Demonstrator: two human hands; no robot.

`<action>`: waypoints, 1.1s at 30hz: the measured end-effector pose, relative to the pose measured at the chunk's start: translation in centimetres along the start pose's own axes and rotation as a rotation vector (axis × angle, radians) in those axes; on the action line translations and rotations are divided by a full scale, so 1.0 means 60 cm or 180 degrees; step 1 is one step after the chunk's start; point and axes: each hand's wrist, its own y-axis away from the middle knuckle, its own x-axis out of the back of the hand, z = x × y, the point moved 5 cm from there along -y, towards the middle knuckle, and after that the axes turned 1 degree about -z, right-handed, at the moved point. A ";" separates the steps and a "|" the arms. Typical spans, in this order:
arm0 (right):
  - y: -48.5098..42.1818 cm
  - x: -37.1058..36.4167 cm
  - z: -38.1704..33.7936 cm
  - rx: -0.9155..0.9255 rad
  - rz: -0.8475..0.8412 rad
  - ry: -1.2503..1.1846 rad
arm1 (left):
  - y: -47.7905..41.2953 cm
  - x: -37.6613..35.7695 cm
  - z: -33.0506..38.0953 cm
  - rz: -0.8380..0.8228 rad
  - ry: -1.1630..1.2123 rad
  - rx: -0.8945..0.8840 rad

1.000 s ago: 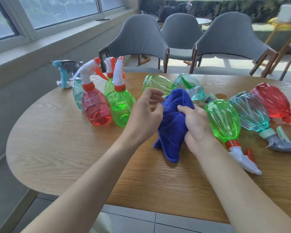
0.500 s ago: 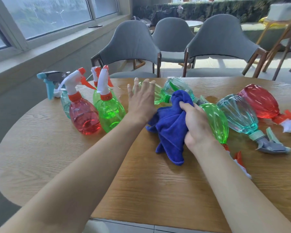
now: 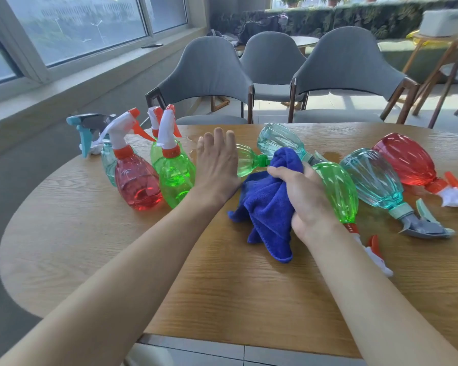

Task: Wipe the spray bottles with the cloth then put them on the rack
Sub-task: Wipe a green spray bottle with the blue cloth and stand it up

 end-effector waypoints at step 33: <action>0.057 -0.051 -0.041 0.1664 -0.0556 0.1423 | 0.131 0.047 -0.004 -0.0429 0.4073 0.1129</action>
